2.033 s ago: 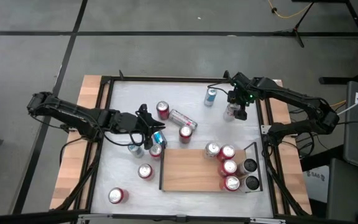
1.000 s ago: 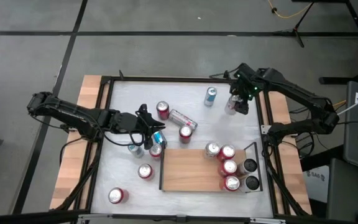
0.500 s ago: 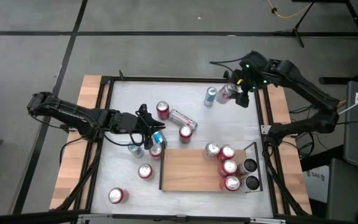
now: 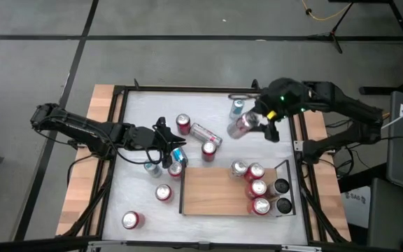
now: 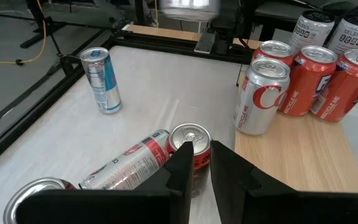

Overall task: Place canned beverage on shelf
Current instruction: Put the right silver soda can on the shelf

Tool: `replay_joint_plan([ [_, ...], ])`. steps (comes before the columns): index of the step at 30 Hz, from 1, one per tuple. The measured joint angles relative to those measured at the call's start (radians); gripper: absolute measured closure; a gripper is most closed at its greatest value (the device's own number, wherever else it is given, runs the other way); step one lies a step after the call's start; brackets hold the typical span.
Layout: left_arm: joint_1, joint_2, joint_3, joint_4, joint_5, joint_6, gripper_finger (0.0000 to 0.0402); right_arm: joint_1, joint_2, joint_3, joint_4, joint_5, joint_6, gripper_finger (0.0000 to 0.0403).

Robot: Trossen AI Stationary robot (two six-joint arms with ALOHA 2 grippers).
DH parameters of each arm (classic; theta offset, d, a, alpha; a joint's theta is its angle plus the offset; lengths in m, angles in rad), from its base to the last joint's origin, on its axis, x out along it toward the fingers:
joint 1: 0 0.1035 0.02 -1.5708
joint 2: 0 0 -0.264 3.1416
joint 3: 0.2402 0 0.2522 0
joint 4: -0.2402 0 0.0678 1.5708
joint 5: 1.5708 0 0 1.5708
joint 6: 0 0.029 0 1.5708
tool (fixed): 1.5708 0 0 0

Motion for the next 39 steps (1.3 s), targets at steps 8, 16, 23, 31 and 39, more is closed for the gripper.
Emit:
replay_joint_plan([
  [8, 0.0, 0.0, 0.0, 0.0, 0.0, 0.0, 0.0357, 0.234, 0.012, 0.002, 0.002, 0.017, 0.143, 0.0126],
  [16, -0.003, 0.011, 0.0, 0.113, 0.002, 0.007, 0.0357, 0.445, 0.064, 0.002, 0.005, 0.14, 0.282, 0.0126],
  [23, -0.029, 0.091, 0.0, 0.359, 0.012, 0.085, 0.0357, 0.56, 0.131, 0.002, 0.006, 0.142, 0.371, 0.0126],
  [31, -0.099, 0.25, 0.0, 0.625, 0.013, 0.14, 0.0357, 0.627, 0.186, 0.002, 0.005, 0.148, 0.423, 0.0126],
  [39, -0.155, 0.413, 0.0, 0.834, 0.013, 0.14, 0.0357, 0.636, 0.242, 0.002, 0.001, 0.15, 0.439, 0.0126],
])
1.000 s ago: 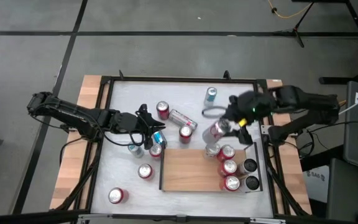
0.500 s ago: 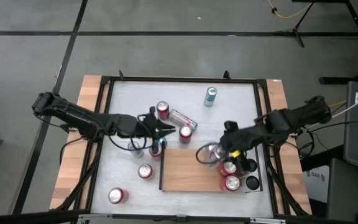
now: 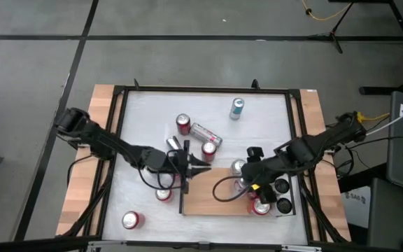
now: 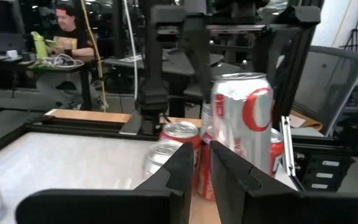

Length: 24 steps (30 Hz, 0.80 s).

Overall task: Place canned beverage on shelf
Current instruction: Put the right silver soda can on the shelf

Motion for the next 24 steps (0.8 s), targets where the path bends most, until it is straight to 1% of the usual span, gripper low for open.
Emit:
replay_joint_plan([
  [4, -0.016, 0.057, 0.0, 0.064, 0.0, 0.0, 0.0357, 0.0, 0.032, 0.0, -0.003, 0.007, 0.0, 0.0126],
  [7, -0.02, 0.079, 0.0, 0.079, 0.0, -0.001, 0.0357, 0.0, 0.054, 0.0, -0.003, 0.019, 0.0, 0.0126],
  [12, -0.02, 0.082, 0.0, 0.08, 0.0, -0.002, 0.0357, 0.0, 0.09, 0.0, -0.004, 0.02, 0.0, 0.0126],
  [18, -0.02, 0.082, 0.0, 0.078, 0.0, -0.001, 0.0357, 0.0, 0.136, 0.0, -0.006, 0.046, -0.001, 0.0126],
  [24, -0.02, 0.082, 0.0, 0.077, 0.019, -0.001, 0.0357, 0.0, 0.182, 0.0, -0.006, 0.055, -0.001, 0.0126],
])
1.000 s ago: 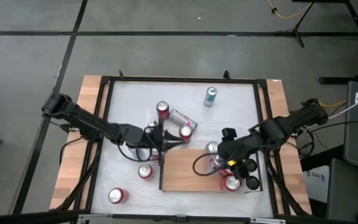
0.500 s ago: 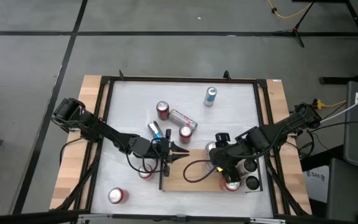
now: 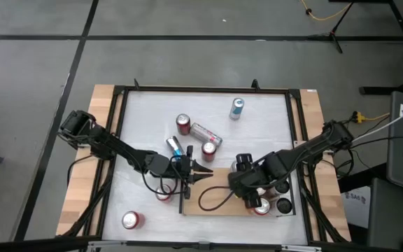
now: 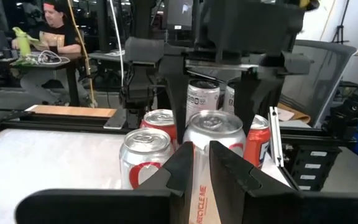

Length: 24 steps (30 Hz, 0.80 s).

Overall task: Place canned beverage on shelf
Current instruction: Put the right silver soda can on the shelf

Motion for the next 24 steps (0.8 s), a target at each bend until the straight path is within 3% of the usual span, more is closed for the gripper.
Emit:
replay_joint_plan([
  [24, -0.002, 0.0, 0.0, -0.008, 0.003, 0.0, 0.0357, 0.0, 0.058, 0.0, 0.016, 0.015, 0.0, 0.0125],
])
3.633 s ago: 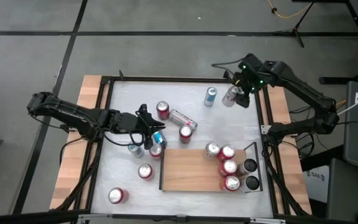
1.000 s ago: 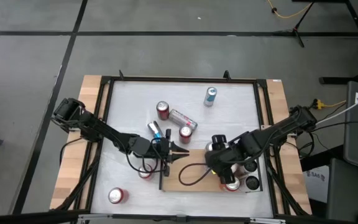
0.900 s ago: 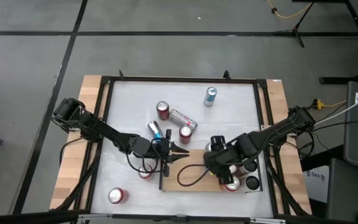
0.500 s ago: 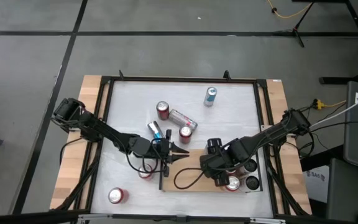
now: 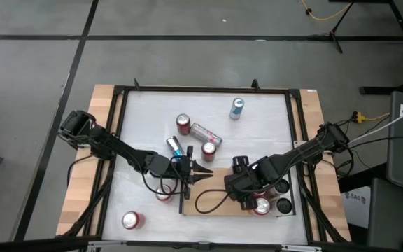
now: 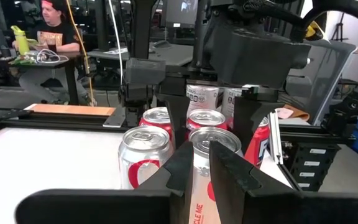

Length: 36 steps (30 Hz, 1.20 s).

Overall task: Place canned beverage on shelf
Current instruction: Put the right silver soda can on the shelf

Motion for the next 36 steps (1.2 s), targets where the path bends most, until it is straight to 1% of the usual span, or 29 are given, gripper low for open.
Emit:
replay_joint_plan([
  [5, 0.0, 0.0, 0.0, 0.0, 0.0, 0.0, 0.0357, 0.0, 0.008, 0.0, 0.027, -0.002, 0.005, 0.0125],
  [16, 0.0, 0.0, 0.0, -0.004, 0.0, 0.0, 0.0357, 0.0, 0.048, 0.0, 0.014, -0.012, 0.007, 0.0125],
  [30, 0.0, 0.0, 0.0, -0.007, 0.0, 0.0, 0.0357, -0.001, 0.048, 0.0, 0.015, -0.028, 0.008, 0.0125],
  [33, 0.0, 0.0, 0.0, -0.007, 0.0, 0.0, 0.0357, -0.001, 0.048, 0.0, 0.014, -0.029, 0.008, 0.0115],
  [36, 0.0, 0.0, 0.0, -0.007, 0.0, 0.0, 0.0357, -0.001, 0.049, 0.0, 0.013, -0.033, 0.008, 0.0086],
])
